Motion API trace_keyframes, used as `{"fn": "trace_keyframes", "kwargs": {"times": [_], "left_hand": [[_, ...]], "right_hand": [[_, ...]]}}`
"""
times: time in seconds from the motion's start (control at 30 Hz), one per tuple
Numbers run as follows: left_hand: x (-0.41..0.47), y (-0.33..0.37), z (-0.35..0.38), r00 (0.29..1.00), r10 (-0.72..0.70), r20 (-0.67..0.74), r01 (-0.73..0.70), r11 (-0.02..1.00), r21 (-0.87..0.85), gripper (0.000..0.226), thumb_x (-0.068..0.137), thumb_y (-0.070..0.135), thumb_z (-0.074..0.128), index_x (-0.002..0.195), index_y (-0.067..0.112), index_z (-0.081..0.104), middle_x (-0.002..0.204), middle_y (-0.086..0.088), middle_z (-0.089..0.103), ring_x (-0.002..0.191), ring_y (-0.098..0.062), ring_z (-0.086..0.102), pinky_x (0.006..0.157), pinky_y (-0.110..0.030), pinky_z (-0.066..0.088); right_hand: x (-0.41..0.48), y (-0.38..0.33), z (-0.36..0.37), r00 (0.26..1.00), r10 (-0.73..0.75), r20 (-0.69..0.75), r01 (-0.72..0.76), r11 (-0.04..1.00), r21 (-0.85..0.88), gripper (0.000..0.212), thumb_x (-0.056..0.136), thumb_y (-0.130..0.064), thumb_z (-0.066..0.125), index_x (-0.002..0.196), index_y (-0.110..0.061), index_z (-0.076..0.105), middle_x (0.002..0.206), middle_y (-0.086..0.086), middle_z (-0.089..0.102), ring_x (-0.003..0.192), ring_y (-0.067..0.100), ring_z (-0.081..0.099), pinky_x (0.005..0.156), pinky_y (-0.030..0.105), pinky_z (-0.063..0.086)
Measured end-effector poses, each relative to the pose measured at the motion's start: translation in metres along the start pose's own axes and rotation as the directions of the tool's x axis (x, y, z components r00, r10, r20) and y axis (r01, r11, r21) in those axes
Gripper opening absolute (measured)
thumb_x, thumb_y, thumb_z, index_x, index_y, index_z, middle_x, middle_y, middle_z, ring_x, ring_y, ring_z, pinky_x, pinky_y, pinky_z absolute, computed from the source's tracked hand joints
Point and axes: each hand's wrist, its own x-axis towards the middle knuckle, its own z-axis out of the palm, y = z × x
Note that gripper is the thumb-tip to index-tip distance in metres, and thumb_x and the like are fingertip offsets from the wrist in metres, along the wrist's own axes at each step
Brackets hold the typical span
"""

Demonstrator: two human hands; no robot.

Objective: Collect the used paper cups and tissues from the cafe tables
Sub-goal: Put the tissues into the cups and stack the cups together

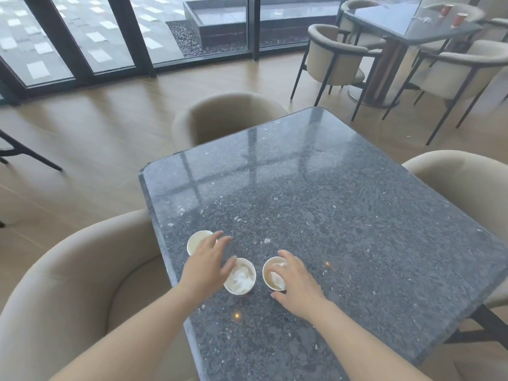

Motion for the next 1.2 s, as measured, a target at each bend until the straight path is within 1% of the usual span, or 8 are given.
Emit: {"fn": "trace_keyframes", "kwargs": {"times": [0.17, 0.27, 0.37, 0.5, 0.77, 1.0, 1.07, 1.2], "left_hand": [[0.024, -0.024, -0.015, 0.996, -0.085, -0.005, 0.085, 0.988, 0.128, 0.057, 0.091, 0.040, 0.051, 0.142, 0.021, 0.034, 0.151, -0.001, 0.029, 0.141, -0.021, 0.023, 0.107, -0.041, 0.037], [0.036, -0.030, -0.013, 0.980, -0.171, 0.101, 0.150, 0.970, 0.190, 0.065, 0.089, 0.041, 0.053, 0.145, 0.025, 0.025, 0.155, -0.003, 0.019, 0.143, -0.026, 0.016, 0.108, -0.045, 0.036], [0.044, -0.032, -0.006, 0.948, -0.213, 0.238, 0.175, 0.970, 0.168, 0.065, 0.088, 0.035, 0.056, 0.145, 0.024, 0.027, 0.153, -0.006, 0.022, 0.139, -0.031, 0.024, 0.108, -0.044, 0.034], [0.055, -0.026, 0.001, 0.966, -0.145, 0.213, 0.111, 0.981, 0.161, 0.059, 0.086, 0.029, 0.058, 0.140, 0.026, 0.036, 0.144, 0.000, 0.035, 0.135, -0.028, 0.027, 0.101, -0.042, 0.042], [0.085, 0.042, 0.020, 0.978, 0.135, 0.158, -0.142, 0.989, 0.032, 0.060, 0.085, 0.033, 0.060, 0.139, 0.029, 0.035, 0.147, 0.003, 0.031, 0.137, -0.021, 0.024, 0.097, -0.041, 0.047], [0.067, 0.088, 0.059, 0.843, 0.308, 0.441, -0.317, 0.947, -0.056, 0.077, 0.082, 0.031, 0.066, 0.146, 0.023, 0.024, 0.150, 0.001, 0.024, 0.137, -0.019, 0.027, 0.109, -0.032, 0.031], [0.064, 0.091, 0.060, 0.841, 0.323, 0.433, -0.325, 0.943, -0.072, 0.083, 0.080, 0.035, 0.070, 0.146, 0.022, 0.022, 0.151, 0.001, 0.023, 0.137, -0.019, 0.028, 0.110, -0.031, 0.029], [0.062, 0.084, 0.045, 0.902, 0.276, 0.333, -0.258, 0.961, -0.099, 0.090, 0.074, 0.044, 0.073, 0.146, 0.020, 0.023, 0.150, 0.001, 0.026, 0.137, -0.020, 0.028, 0.111, -0.030, 0.027]], "right_hand": [[0.002, 0.003, -0.002, 1.000, 0.009, -0.014, -0.009, 0.999, 0.036, 0.057, 0.083, -0.027, 0.065, 0.130, -0.035, 0.035, 0.151, -0.011, 0.011, 0.137, 0.016, 0.016, 0.103, 0.040, 0.038], [0.002, 0.008, -0.003, 1.000, 0.017, -0.005, -0.016, 0.999, 0.029, 0.067, 0.084, -0.028, 0.064, 0.138, -0.037, 0.026, 0.151, -0.011, 0.013, 0.137, 0.016, 0.017, 0.104, 0.037, 0.037], [0.004, 0.012, -0.003, 0.999, 0.026, -0.030, -0.025, 0.999, 0.045, 0.068, 0.084, -0.029, 0.063, 0.140, -0.034, 0.024, 0.150, -0.010, 0.016, 0.135, 0.018, 0.022, 0.102, 0.035, 0.037], [0.006, 0.019, -0.004, 0.997, 0.051, -0.058, -0.048, 0.997, 0.062, 0.067, 0.086, -0.029, 0.060, 0.141, -0.030, 0.022, 0.150, -0.010, 0.014, 0.134, 0.018, 0.024, 0.102, 0.033, 0.037], [-0.003, 0.042, -0.009, 0.976, 0.173, -0.129, -0.158, 0.980, 0.116, 0.064, 0.086, -0.027, 0.057, 0.140, -0.027, 0.023, 0.150, -0.008, 0.014, 0.135, 0.018, 0.023, 0.100, 0.033, 0.039], [-0.024, 0.067, -0.019, 0.938, 0.282, -0.202, -0.243, 0.950, 0.196, 0.065, 0.085, -0.025, 0.061, 0.140, -0.033, 0.027, 0.148, -0.004, 0.017, 0.133, 0.019, 0.025, 0.100, 0.033, 0.040], [-0.024, 0.065, -0.029, 0.930, 0.274, -0.244, -0.217, 0.947, 0.237, 0.065, 0.084, -0.024, 0.062, 0.139, -0.032, 0.029, 0.147, -0.004, 0.019, 0.132, 0.019, 0.027, 0.102, 0.034, 0.038], [-0.012, 0.043, -0.062, 0.884, 0.169, -0.436, -0.033, 0.952, 0.304, 0.064, 0.080, -0.024, 0.066, 0.134, -0.035, 0.034, 0.143, -0.008, 0.026, 0.130, 0.013, 0.032, 0.098, 0.031, 0.040]]}}
